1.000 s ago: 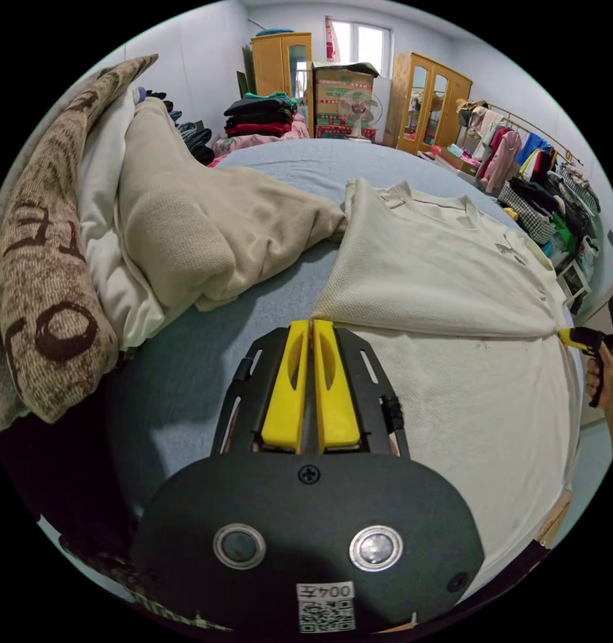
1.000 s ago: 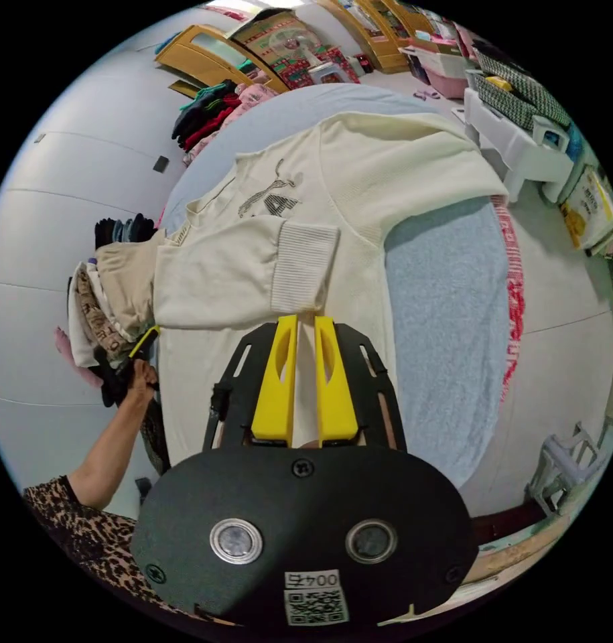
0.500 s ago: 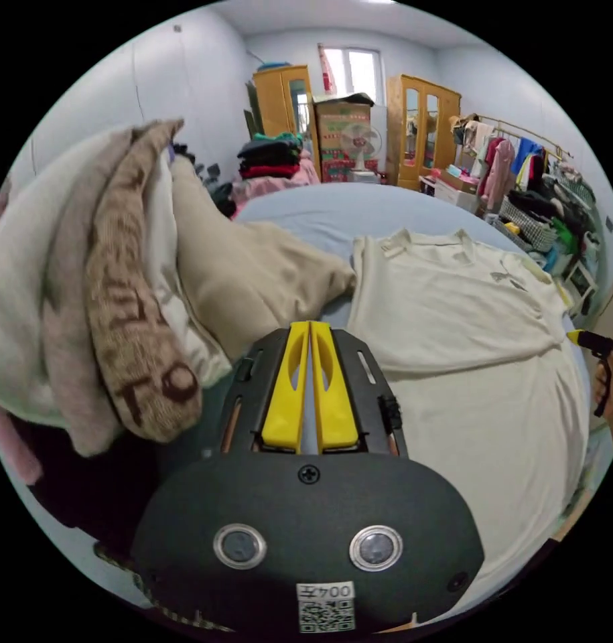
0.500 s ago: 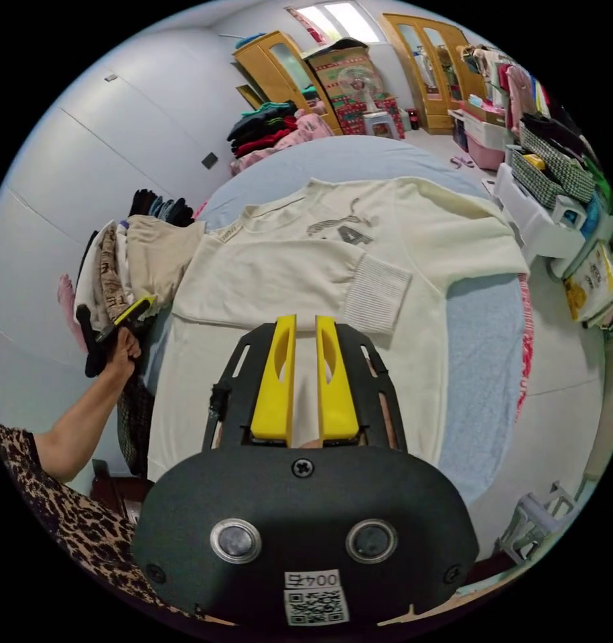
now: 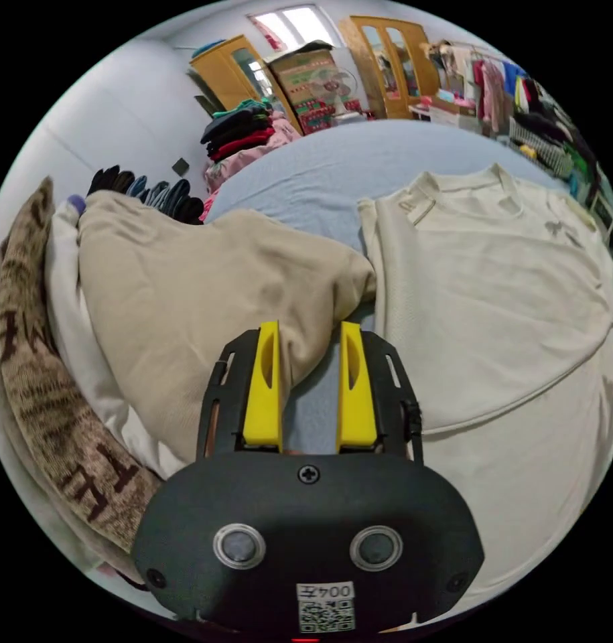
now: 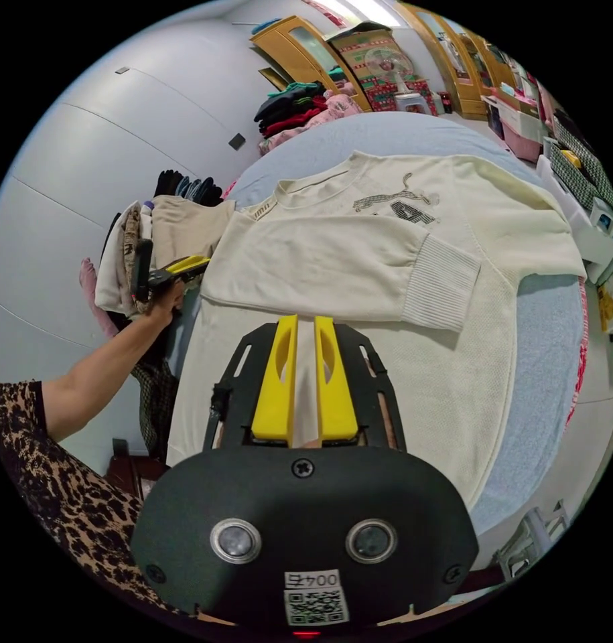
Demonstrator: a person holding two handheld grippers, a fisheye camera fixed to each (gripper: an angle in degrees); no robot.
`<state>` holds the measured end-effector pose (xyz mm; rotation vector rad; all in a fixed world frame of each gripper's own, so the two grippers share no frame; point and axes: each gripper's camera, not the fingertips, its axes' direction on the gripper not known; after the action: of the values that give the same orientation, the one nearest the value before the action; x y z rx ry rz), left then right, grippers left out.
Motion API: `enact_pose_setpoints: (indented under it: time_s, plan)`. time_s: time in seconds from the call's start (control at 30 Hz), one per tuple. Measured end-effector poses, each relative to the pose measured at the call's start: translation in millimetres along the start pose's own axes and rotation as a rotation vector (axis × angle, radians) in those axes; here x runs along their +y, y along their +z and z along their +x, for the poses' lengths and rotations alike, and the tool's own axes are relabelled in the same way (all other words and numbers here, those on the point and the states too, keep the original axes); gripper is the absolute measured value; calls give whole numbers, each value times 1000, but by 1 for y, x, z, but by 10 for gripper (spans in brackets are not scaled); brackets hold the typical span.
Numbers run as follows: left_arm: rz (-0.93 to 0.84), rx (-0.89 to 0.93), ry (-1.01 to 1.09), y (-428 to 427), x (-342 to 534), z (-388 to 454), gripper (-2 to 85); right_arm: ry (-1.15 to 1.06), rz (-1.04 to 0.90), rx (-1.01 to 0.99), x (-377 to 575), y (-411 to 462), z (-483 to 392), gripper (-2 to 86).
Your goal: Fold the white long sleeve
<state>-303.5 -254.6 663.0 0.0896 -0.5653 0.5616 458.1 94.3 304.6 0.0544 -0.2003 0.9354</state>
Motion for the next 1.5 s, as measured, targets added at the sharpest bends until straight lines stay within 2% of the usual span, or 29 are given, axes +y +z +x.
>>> enact_pose_setpoints:
  time_s: [0.47,0.63,0.9,1.03,1.27,1.37,1.5]
  plan:
    - [71,-36,-19,14,-2,1,50,34,-20,-37,-11,18,-18,7]
    - [96,-112,-79,31,-16,-17,26,36,-29,-28,-27,25,-25,-5]
    - [-25,-72,-306,80,-66,-84,40,38,6,-44,-50,25,-35,-5]
    - [-30,-161,-186,81,-60,-63,70,20,-2,-84,-54,32,-44,7]
    - [59,165,-203,42,-10,-77,77,-15,-27,-112,-72,49,-62,40]
    - [142,243,-169,11,31,-73,45,-58,-42,-126,-92,60,-77,44]
    - [255,449,-245,-24,119,-54,30,-111,-44,-160,-128,76,-101,47]
